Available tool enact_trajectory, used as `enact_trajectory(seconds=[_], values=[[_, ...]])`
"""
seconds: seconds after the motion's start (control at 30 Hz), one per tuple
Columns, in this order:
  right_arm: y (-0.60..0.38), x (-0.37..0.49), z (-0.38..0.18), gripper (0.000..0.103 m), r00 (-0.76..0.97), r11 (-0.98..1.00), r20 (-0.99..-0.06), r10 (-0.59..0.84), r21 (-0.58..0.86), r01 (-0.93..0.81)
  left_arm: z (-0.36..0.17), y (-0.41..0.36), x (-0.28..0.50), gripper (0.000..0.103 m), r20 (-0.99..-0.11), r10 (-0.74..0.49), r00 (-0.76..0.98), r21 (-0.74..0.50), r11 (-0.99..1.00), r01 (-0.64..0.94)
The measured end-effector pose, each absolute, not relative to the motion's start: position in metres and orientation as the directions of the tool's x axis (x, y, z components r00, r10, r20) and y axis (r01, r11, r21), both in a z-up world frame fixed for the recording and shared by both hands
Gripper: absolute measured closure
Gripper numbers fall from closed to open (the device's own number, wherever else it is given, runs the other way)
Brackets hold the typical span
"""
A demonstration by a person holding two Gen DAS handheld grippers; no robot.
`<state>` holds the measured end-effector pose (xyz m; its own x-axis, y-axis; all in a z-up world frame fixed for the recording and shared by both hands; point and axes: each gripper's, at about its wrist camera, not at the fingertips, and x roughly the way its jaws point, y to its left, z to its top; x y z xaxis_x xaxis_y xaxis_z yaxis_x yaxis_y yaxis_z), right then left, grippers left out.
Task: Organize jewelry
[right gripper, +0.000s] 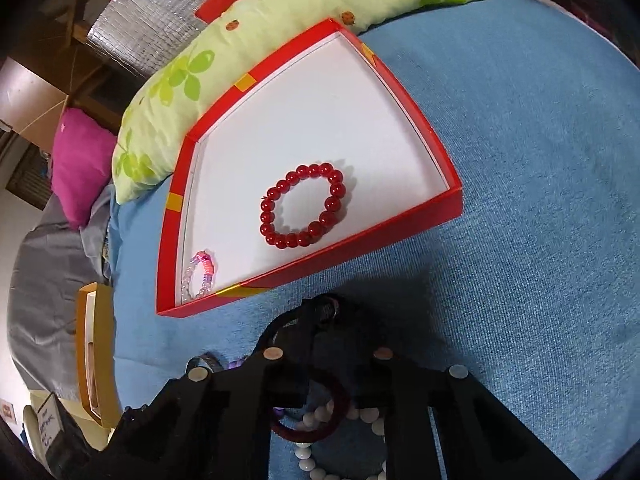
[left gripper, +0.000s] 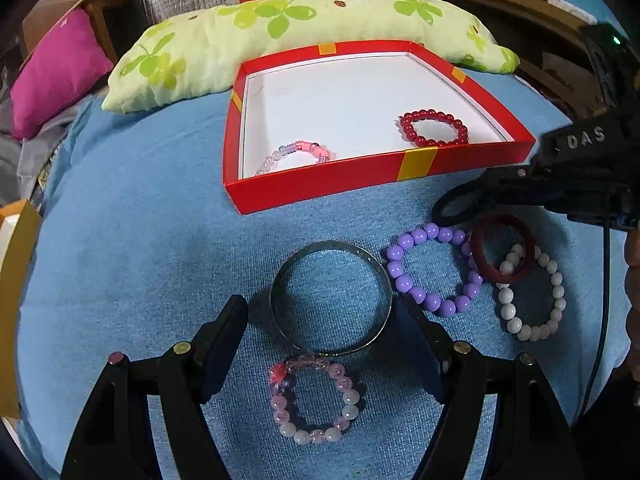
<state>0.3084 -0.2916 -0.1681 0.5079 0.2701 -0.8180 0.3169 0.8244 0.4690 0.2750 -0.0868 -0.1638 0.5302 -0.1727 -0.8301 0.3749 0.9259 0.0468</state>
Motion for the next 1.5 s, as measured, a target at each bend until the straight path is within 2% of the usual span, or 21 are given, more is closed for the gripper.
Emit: enact_trajectory(seconds=[0.37, 0.57, 0.67, 0.73, 0.8, 0.87, 1.23, 1.27, 1.3, 1.33, 1.4, 1.5], values=[[-0.310, 0.293, -0.153, 0.094, 0.561, 0.816, -0.786, 0.261, 0.490, 0.308, -0.168, -0.091, 0.272, 0.028, -0.818, -0.175, 0.548, 0.052, 0.926, 0.374], [-0.316, 0.291, -0.154, 0.094, 0.555, 0.785, -0.773, 0.307, 0.535, 0.312, -0.169, -0.092, 0.271, 0.031, -0.815, -0.178, 0.551, 0.054, 0.924, 0.379], [-0.317, 0.292, -0.158, 0.091, 0.540, 0.752, -0.764, 0.353, 0.576, 0.322, -0.168, -0.092, 0.271, 0.039, -0.815, -0.195, 0.546, 0.043, 0.919, 0.393], [-0.318, 0.293, -0.163, 0.089, 0.523, 0.729, -0.760, 0.385, 0.599, 0.333, -0.167, -0.092, 0.270, 0.039, -0.814, -0.196, 0.547, 0.043, 0.918, 0.394], [-0.319, 0.293, -0.166, 0.076, 0.517, 0.706, -0.751, 0.410, 0.620, 0.341, -0.166, -0.089, 0.271, 0.040, -0.811, -0.199, 0.550, 0.039, 0.920, 0.390], [-0.320, 0.294, -0.169, 0.070, 0.517, 0.686, -0.739, 0.432, 0.641, 0.344, -0.163, -0.085, 0.272, 0.040, -0.805, -0.201, 0.558, 0.036, 0.923, 0.384], [-0.300, 0.307, -0.176, 0.069, 0.507, 0.728, -0.772, 0.384, 0.591, 0.348, -0.153, -0.060, 0.275, 0.040, -0.790, -0.196, 0.581, 0.018, 0.940, 0.341], [-0.299, 0.308, -0.176, 0.072, 0.508, 0.740, -0.778, 0.370, 0.577, 0.346, -0.152, -0.059, 0.275, 0.040, -0.790, -0.194, 0.582, 0.019, 0.941, 0.338], [-0.298, 0.308, -0.175, 0.083, 0.508, 0.750, -0.784, 0.357, 0.564, 0.344, -0.152, -0.058, 0.275, 0.040, -0.790, -0.193, 0.582, 0.016, 0.942, 0.334], [-0.294, 0.309, -0.173, 0.087, 0.508, 0.782, -0.801, 0.317, 0.524, 0.338, -0.151, -0.056, 0.275, 0.040, -0.789, -0.192, 0.584, 0.015, 0.943, 0.331], [-0.290, 0.309, -0.171, 0.094, 0.510, 0.813, -0.813, 0.281, 0.484, 0.324, -0.150, -0.055, 0.275, 0.040, -0.785, -0.188, 0.590, 0.017, 0.946, 0.324], [-0.287, 0.306, -0.164, 0.096, 0.533, 0.845, -0.811, 0.243, 0.446, 0.294, -0.147, -0.053, 0.277, 0.040, -0.782, -0.183, 0.595, 0.012, 0.951, 0.308]])
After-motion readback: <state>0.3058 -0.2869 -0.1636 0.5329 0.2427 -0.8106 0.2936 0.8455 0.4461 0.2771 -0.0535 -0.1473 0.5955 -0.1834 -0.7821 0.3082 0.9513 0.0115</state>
